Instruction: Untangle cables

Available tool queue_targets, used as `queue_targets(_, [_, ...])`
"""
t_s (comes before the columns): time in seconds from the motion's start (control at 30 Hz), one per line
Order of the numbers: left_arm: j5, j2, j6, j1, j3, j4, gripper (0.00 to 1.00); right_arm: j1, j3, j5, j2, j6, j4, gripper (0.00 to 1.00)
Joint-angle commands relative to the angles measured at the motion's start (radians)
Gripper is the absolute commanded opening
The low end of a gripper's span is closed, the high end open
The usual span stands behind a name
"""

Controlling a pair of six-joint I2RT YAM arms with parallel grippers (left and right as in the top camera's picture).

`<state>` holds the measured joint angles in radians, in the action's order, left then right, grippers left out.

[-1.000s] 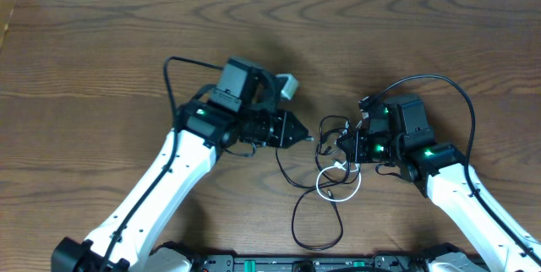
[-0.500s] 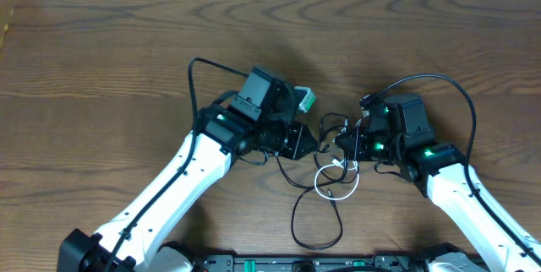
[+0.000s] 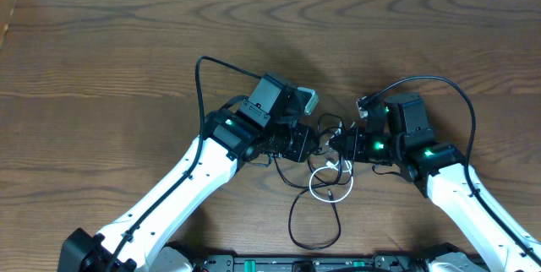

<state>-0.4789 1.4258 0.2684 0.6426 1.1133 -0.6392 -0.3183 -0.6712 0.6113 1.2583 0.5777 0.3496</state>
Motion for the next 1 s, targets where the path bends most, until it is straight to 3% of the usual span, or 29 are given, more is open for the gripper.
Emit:
queue_targets(0.0, [0.020, 0.006, -0.008, 0.002, 0.003, 0.009, 0.35, -0.003, 0.001, 0.063, -0.006, 0.021, -0.003, 0.01])
queue_targets(0.33, [0.020, 0.007, -0.008, 0.004, 0.003, 0.011, 0.19, -0.003, 0.001, 0.080, -0.006, 0.039, -0.018, 0.01])
queue_targets(0.4, [0.020, 0.007, -0.008, 0.005, 0.003, 0.011, 0.08, -0.003, 0.001, 0.080, -0.006, 0.039, -0.018, 0.01])
queue_targets(0.6, [0.020, 0.007, -0.009, 0.005, 0.003, 0.010, 0.08, -0.003, 0.001, 0.051, -0.006, 0.039, -0.016, 0.01])
queue_targets(0.97, [0.016, -0.019, -0.008, -0.034, 0.005, -0.015, 0.08, -0.003, 0.001, -0.288, -0.006, 0.038, 0.184, 0.01])
